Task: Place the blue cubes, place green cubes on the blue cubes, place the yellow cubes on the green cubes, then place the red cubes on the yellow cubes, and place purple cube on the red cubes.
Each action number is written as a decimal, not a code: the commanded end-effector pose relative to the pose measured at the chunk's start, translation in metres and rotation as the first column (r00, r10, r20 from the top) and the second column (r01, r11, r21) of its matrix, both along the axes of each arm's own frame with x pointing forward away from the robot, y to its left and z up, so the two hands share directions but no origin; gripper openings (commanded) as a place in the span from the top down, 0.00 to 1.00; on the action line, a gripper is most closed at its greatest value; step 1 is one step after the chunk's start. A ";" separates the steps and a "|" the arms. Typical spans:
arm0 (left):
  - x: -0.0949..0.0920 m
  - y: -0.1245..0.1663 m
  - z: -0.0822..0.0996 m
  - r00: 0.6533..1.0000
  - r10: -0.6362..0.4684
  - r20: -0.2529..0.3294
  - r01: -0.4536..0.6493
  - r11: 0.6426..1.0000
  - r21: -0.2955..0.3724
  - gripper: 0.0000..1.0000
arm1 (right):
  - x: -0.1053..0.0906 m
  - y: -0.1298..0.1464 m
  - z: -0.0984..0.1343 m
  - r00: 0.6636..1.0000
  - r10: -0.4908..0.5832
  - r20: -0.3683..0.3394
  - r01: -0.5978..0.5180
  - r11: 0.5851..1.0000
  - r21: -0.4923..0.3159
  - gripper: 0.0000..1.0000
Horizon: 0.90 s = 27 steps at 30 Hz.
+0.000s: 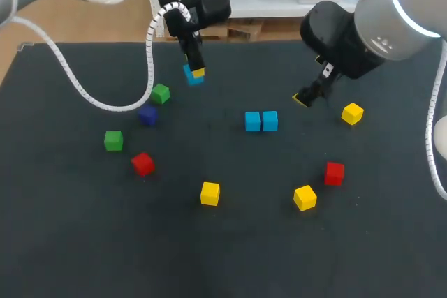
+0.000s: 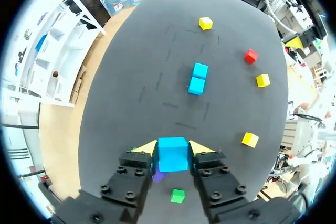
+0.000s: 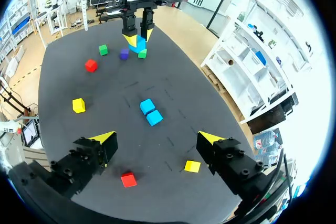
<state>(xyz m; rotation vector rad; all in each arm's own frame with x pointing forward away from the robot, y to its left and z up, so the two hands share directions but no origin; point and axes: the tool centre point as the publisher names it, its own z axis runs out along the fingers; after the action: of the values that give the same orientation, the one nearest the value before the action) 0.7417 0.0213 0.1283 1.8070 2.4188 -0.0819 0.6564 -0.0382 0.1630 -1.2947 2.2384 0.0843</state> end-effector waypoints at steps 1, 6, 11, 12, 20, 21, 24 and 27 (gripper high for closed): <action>0.003 -0.003 0.003 0.999 -0.045 -0.013 0.045 0.999 -0.013 1.00 | -0.001 0.000 -0.001 1.000 -0.003 0.004 0.003 1.000 0.000 0.00; 0.006 -0.011 0.003 0.991 -0.124 -0.047 0.124 0.992 -0.018 1.00 | -0.001 0.000 -0.001 1.000 -0.003 0.004 0.003 1.000 0.000 0.00; 0.004 -0.021 -0.004 0.980 -0.185 -0.072 0.186 0.982 0.015 1.00 | -0.001 0.000 -0.001 1.000 -0.003 0.004 0.003 1.000 0.000 0.00; 0.004 -0.023 -0.005 0.978 -0.193 -0.076 0.195 0.981 0.018 1.00 | -0.001 0.000 -0.001 1.000 -0.003 0.004 0.003 1.000 0.000 0.00; 0.005 -0.039 -0.016 0.970 -0.227 -0.082 0.230 0.973 0.027 1.00 | -0.001 0.000 -0.001 1.000 -0.003 0.004 0.003 1.000 0.000 0.00; 0.005 -0.040 -0.016 0.970 -0.229 -0.083 0.232 0.972 0.027 1.00 | -0.001 0.000 -0.001 1.000 -0.003 0.004 0.003 1.000 0.000 0.00; 0.005 -0.039 -0.019 0.969 -0.233 -0.085 0.236 0.971 0.026 1.00 | -0.001 0.000 -0.001 1.000 -0.003 0.004 0.003 1.000 0.000 0.00; 0.003 -0.040 -0.023 0.966 -0.241 -0.093 0.245 0.969 0.030 1.00 | -0.001 0.000 -0.001 1.000 -0.003 0.004 0.003 1.000 0.000 0.00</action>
<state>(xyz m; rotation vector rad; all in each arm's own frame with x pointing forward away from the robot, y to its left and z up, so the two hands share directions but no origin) 0.7393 -0.0156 0.1070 2.1344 2.2499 -0.1308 0.6564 -0.0382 0.1630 -1.2947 2.2384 0.0842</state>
